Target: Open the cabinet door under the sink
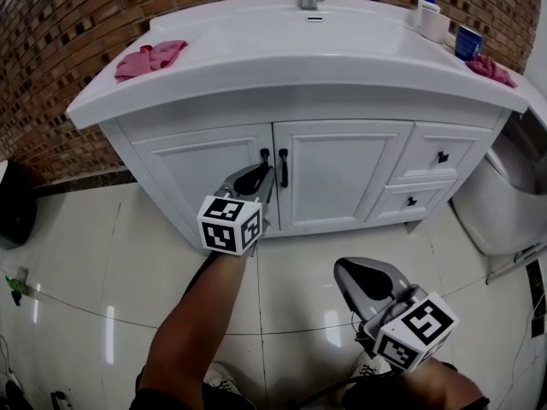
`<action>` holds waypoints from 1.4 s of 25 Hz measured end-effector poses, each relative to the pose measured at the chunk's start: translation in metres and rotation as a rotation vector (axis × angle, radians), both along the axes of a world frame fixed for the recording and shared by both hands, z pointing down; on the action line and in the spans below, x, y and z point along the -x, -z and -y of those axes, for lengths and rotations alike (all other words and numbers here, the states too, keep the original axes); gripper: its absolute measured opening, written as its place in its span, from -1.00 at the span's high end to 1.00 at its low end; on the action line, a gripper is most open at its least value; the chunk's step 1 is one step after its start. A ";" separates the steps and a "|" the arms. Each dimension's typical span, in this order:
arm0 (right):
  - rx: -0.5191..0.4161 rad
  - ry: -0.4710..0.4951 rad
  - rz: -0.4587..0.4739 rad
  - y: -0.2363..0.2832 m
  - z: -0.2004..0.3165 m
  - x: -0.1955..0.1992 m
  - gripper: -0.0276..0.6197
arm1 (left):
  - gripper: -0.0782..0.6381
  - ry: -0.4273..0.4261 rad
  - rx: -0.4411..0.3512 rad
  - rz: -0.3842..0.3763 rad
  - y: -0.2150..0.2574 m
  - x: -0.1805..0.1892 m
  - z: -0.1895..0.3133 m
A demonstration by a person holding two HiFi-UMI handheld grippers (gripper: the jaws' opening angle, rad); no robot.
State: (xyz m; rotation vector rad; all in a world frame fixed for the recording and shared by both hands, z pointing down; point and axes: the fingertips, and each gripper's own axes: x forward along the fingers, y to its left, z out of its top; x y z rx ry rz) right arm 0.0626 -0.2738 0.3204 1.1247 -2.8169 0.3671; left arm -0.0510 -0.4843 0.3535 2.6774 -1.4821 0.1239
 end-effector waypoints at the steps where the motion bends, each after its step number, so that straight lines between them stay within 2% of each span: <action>1: 0.000 0.001 -0.002 0.000 0.000 0.000 0.89 | 0.66 0.002 0.000 -0.005 0.000 0.000 -0.001; 9: -0.011 0.024 0.002 0.005 -0.007 0.006 0.89 | 0.67 0.011 0.006 -0.010 -0.001 0.002 -0.018; 16: -0.045 0.035 -0.009 0.011 -0.013 0.007 0.89 | 0.67 -0.005 -0.022 0.008 -0.001 0.006 -0.059; 22: -0.054 0.074 -0.016 0.015 -0.029 0.016 0.89 | 0.67 -0.015 -0.010 0.023 -0.002 0.011 -0.092; 29: -0.057 0.090 0.007 0.018 -0.040 0.021 0.89 | 0.67 0.019 -0.007 0.004 -0.004 0.024 -0.122; 35: -0.098 0.119 0.000 0.029 -0.057 0.034 0.89 | 0.66 0.029 0.004 0.029 -0.005 0.036 -0.149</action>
